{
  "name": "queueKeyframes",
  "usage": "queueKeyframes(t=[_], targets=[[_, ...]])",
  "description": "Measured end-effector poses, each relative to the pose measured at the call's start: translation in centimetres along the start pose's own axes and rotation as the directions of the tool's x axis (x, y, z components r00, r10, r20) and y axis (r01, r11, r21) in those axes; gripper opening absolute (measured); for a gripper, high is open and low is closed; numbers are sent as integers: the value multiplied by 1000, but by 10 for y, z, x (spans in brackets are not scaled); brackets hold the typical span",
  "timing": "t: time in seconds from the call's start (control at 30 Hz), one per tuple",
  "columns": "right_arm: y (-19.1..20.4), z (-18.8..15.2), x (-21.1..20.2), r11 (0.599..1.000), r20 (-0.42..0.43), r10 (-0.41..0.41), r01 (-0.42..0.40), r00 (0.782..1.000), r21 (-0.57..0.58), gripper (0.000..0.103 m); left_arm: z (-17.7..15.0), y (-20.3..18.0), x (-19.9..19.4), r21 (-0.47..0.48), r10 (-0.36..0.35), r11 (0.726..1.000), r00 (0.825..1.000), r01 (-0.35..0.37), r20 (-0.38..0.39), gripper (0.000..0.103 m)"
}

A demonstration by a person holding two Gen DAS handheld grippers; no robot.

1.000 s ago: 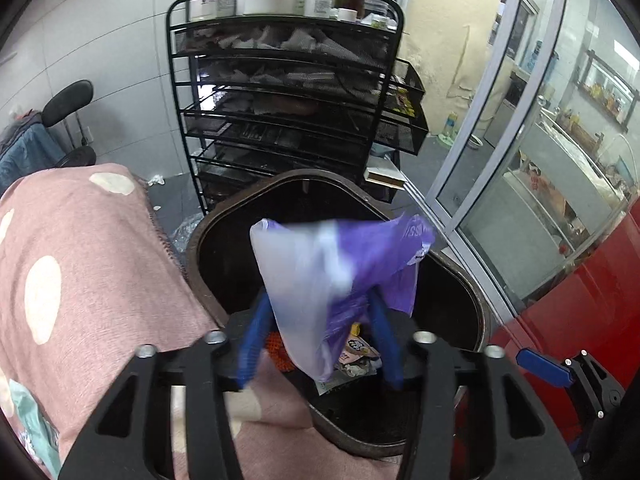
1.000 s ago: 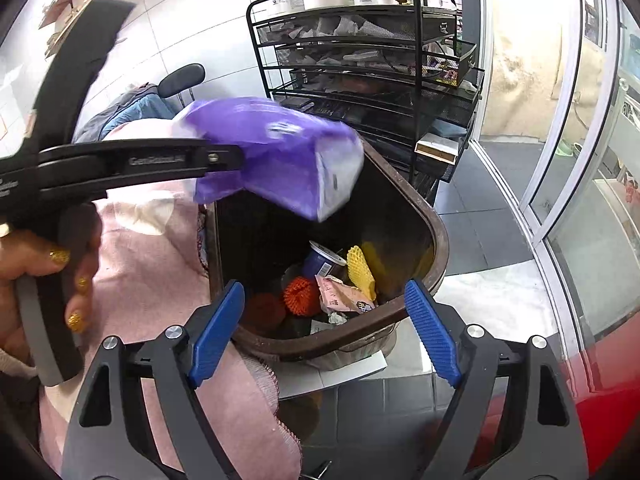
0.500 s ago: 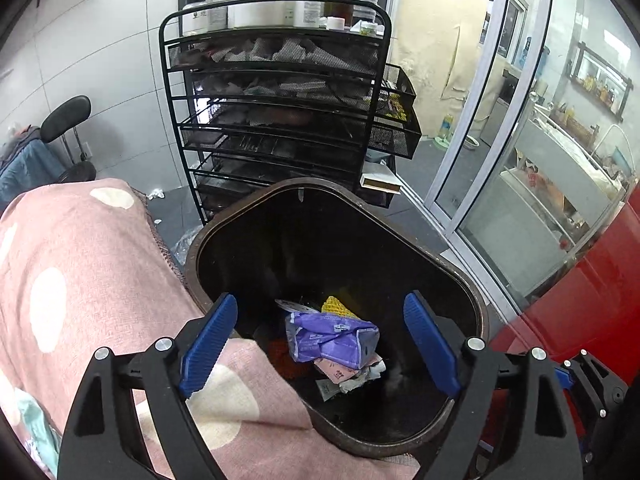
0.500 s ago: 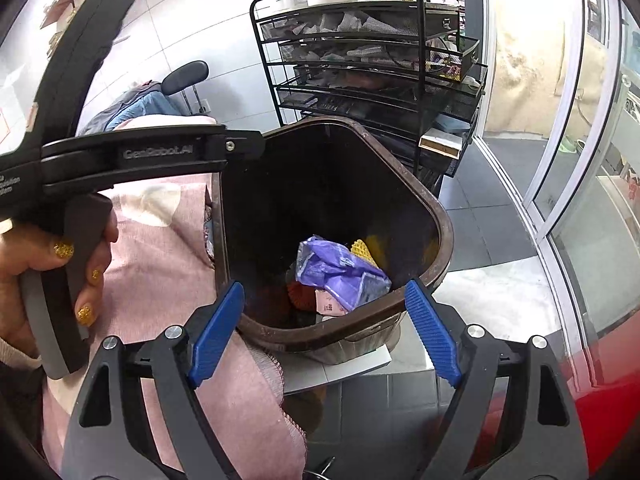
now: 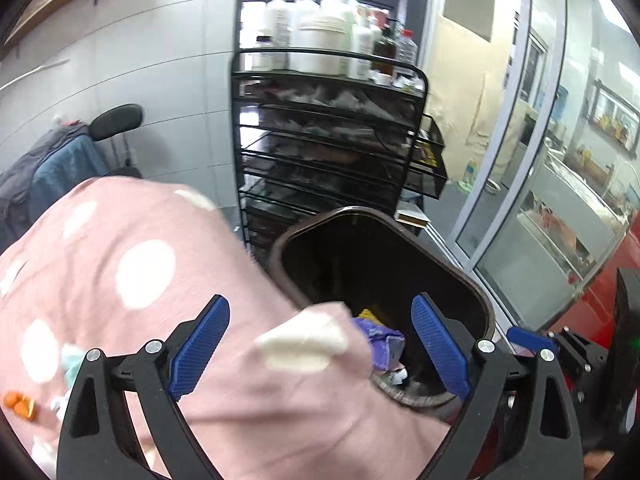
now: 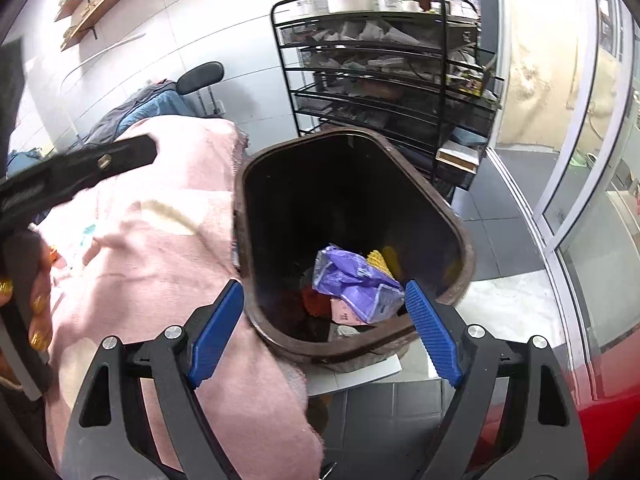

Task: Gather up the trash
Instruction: 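Move both tools back over the table toward the remaining trash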

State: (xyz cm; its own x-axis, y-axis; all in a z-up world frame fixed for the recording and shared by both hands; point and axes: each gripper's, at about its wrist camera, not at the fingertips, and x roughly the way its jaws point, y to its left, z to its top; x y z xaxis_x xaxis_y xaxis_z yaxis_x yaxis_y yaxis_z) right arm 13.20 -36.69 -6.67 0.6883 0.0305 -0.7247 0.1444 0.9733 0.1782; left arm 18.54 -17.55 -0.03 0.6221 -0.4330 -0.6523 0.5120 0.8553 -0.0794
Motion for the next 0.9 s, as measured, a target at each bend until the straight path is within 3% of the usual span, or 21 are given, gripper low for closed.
queueKeyframes(t=[0.43, 0.7, 0.9], targets=[[73, 10, 7, 980, -25, 148, -150, 989, -131, 82, -50, 73, -60, -109, 177, 978, 984, -176, 1, 91], [132, 14, 13, 932, -76, 252, -263, 965, -249, 82, -85, 133, -90, -206, 311, 927, 949, -313, -45, 91], [179, 10, 17, 885, -143, 325, -354, 935, -303, 82, -106, 170, -102, -264, 339, 898, 936, -353, -98, 91]])
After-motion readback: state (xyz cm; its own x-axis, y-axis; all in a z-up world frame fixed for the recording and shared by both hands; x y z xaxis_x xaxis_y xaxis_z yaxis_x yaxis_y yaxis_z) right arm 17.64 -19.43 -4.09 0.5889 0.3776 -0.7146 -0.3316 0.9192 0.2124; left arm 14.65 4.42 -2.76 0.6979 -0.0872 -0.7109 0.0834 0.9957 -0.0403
